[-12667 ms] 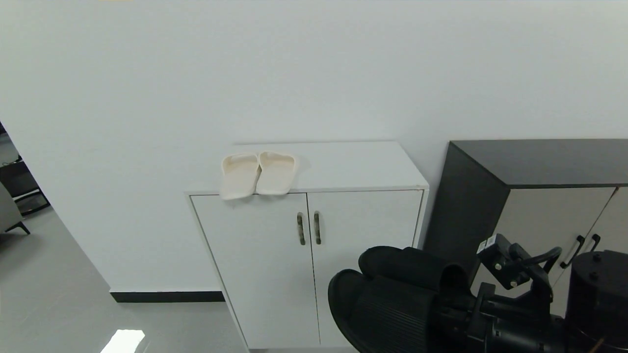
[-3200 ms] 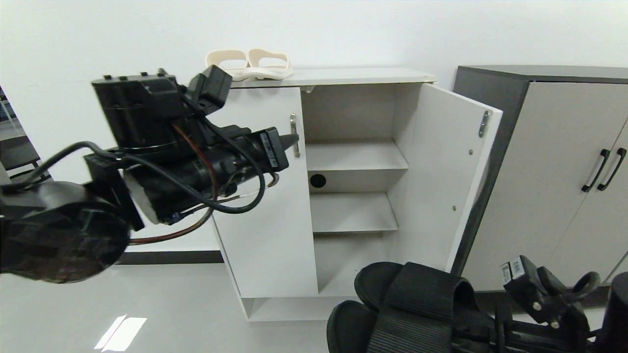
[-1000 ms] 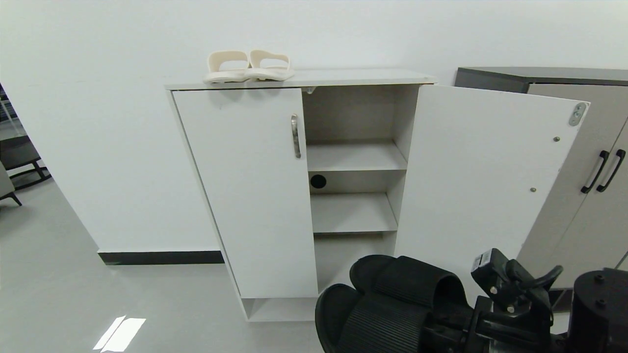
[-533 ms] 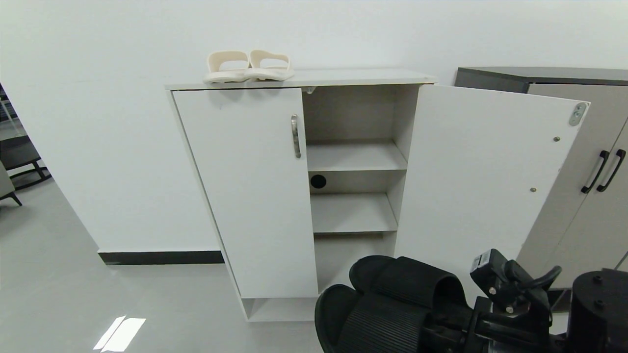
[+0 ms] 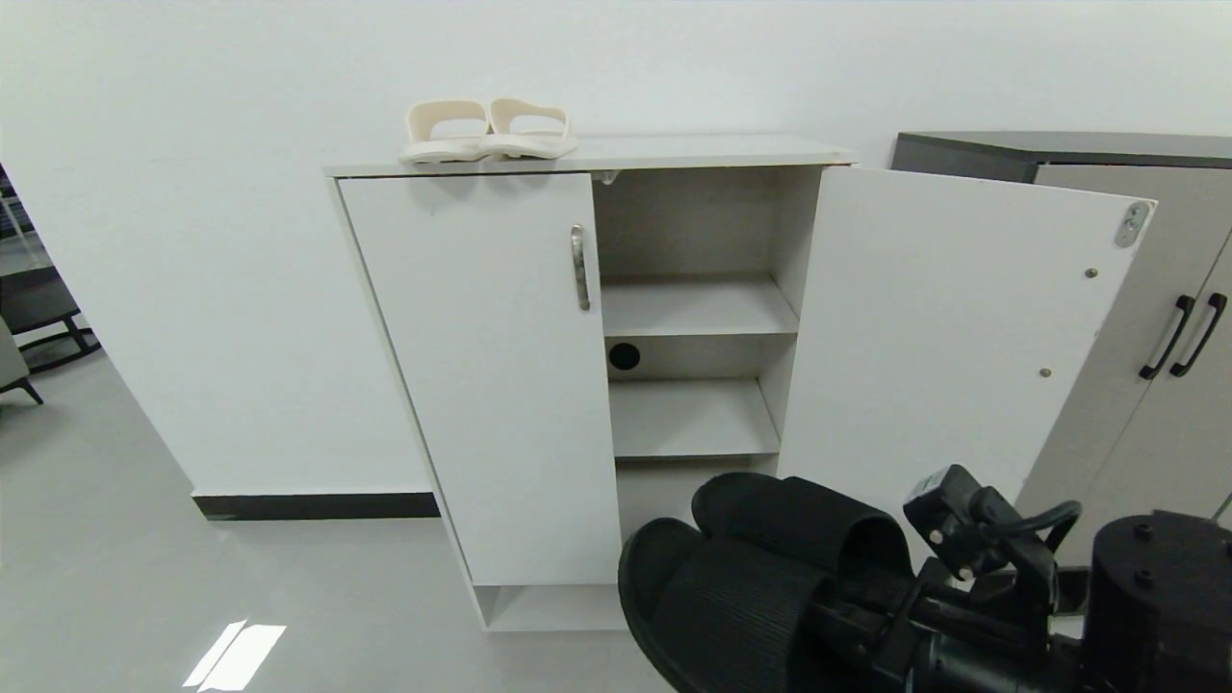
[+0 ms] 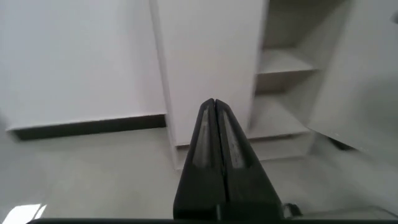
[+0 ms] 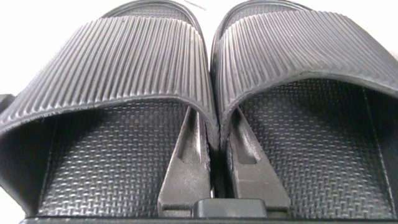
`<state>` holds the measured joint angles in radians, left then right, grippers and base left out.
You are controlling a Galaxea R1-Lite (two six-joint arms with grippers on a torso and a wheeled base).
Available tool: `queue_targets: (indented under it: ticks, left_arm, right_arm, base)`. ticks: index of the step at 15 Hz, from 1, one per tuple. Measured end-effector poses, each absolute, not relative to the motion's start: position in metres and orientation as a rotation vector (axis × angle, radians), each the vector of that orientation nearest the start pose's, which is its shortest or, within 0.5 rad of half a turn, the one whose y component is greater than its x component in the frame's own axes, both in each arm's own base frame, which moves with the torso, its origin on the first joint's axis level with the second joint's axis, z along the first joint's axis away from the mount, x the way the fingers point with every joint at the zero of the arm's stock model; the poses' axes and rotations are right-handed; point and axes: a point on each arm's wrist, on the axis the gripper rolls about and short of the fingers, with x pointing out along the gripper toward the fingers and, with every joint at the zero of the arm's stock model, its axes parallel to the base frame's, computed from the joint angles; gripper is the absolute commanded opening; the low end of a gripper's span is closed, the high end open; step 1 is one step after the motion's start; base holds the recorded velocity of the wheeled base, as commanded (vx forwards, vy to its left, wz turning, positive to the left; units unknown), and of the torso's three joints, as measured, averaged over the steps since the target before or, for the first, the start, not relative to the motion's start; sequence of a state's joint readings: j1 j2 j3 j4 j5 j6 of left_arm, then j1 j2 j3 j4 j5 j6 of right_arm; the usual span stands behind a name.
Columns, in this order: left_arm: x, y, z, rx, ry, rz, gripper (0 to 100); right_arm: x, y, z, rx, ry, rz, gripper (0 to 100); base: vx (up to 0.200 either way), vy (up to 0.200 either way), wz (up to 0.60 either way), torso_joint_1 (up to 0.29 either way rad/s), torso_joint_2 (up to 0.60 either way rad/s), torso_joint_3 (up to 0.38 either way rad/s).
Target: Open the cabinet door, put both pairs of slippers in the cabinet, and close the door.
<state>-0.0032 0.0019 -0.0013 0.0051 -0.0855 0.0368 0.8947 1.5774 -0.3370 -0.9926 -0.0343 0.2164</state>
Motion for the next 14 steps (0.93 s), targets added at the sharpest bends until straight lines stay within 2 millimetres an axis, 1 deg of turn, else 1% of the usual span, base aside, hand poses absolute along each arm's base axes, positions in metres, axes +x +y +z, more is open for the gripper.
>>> queue_targets:
  ticks: [2,5,8,9,11,14]
  left_arm:
    - [-0.023,-0.002,0.075,0.029,0.008,-0.105,0]
    - [-0.022,-0.002,0.076,0.032,0.022,-0.108,0]
    - [-0.022,-0.001,0.075,-0.001,0.012,-0.041,0]
    - [-0.022,-0.001,0.075,-0.034,0.01,-0.036,0]
    - [-0.022,-0.001,0.076,-0.022,0.007,-0.035,0]
    - [-0.022,-0.001,0.076,0.015,0.006,-0.053,0]
  right_arm:
    - [0.151,0.186,0.129,0.079,0.32,0.762,0]
    - [0.149,0.193,0.124,0.069,0.328,0.779,0]
    - [0.157,0.205,0.12,0.094,0.346,0.76,0]
    - [0.163,0.213,0.117,0.117,0.355,0.717,0]
    - [0.177,0.231,0.109,0.151,0.36,0.617,0]
    - [0.198,0.26,0.09,0.16,0.376,0.487,0]
  base:
    - [0.0,0.0,0.0,0.0,0.0,0.0]
    - [0.0,0.0,0.0,0.0,0.0,0.0]
    - [0.0,0.0,0.0,0.0,0.0,0.0]
    - [0.0,0.0,0.0,0.0,0.0,0.0]
    - [0.0,0.0,0.0,0.0,0.0,0.0]
    - [0.0,0.0,0.0,0.0,0.0,0.0]
